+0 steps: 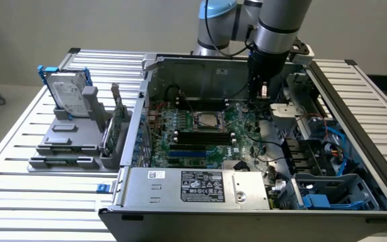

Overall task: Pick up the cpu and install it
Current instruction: 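Close the cpu cover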

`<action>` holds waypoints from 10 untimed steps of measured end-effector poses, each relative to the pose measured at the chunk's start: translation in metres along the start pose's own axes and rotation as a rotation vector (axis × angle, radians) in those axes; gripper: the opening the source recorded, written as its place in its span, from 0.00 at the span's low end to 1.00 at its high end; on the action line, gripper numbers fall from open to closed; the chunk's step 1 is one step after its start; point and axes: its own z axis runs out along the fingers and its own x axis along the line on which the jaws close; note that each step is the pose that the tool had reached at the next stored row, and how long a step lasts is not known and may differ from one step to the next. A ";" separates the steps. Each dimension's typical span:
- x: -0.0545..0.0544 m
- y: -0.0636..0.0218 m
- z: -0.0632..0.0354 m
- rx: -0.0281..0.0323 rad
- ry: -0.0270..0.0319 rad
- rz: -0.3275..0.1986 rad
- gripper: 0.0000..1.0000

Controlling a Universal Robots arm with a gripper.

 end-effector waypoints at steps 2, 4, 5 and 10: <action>0.000 0.0019 0.0009 -0.0003 0.0000 0.000 0.11; 0.000 0.0021 0.0043 -0.0012 -0.0001 0.000 0.11; 0.000 0.0022 0.0061 -0.0013 -0.0001 0.000 0.11; -0.001 0.0027 0.0153 -0.0013 -0.0001 0.000 0.11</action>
